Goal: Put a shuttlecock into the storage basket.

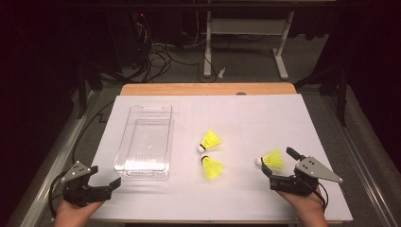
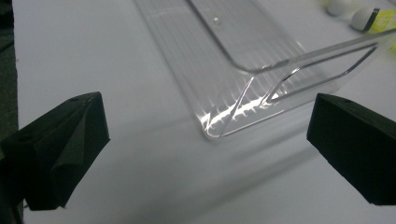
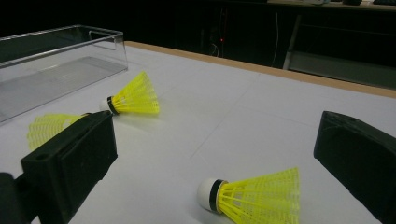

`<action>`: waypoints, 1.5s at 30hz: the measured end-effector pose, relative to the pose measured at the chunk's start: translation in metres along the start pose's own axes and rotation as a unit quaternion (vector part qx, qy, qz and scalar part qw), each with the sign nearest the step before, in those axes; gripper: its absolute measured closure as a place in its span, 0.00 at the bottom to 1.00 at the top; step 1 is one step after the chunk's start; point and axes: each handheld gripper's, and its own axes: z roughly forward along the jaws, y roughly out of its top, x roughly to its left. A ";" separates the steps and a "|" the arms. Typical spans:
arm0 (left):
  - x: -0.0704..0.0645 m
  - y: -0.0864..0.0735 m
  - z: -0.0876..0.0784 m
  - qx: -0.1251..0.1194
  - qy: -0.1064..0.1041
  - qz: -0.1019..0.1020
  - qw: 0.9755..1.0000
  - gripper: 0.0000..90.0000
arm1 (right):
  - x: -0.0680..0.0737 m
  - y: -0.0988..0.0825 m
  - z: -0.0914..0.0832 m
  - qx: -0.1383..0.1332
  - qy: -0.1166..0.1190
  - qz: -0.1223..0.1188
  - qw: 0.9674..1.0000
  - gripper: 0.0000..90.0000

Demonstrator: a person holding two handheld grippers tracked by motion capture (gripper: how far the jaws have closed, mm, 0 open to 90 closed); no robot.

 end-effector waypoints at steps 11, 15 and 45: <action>-0.002 -0.001 0.011 0.051 0.010 0.003 0.999 0.01 | -0.003 0.005 0.003 0.025 -0.004 -0.012 1.000 0.00; -0.003 -0.001 0.015 0.077 -0.001 0.001 0.997 0.01 | -0.004 0.006 0.002 0.035 -0.013 -0.017 0.999 0.00; -0.010 0.022 0.023 0.263 0.003 0.025 0.965 0.01 | 0.002 -0.006 0.008 0.038 0.001 -0.035 0.999 0.00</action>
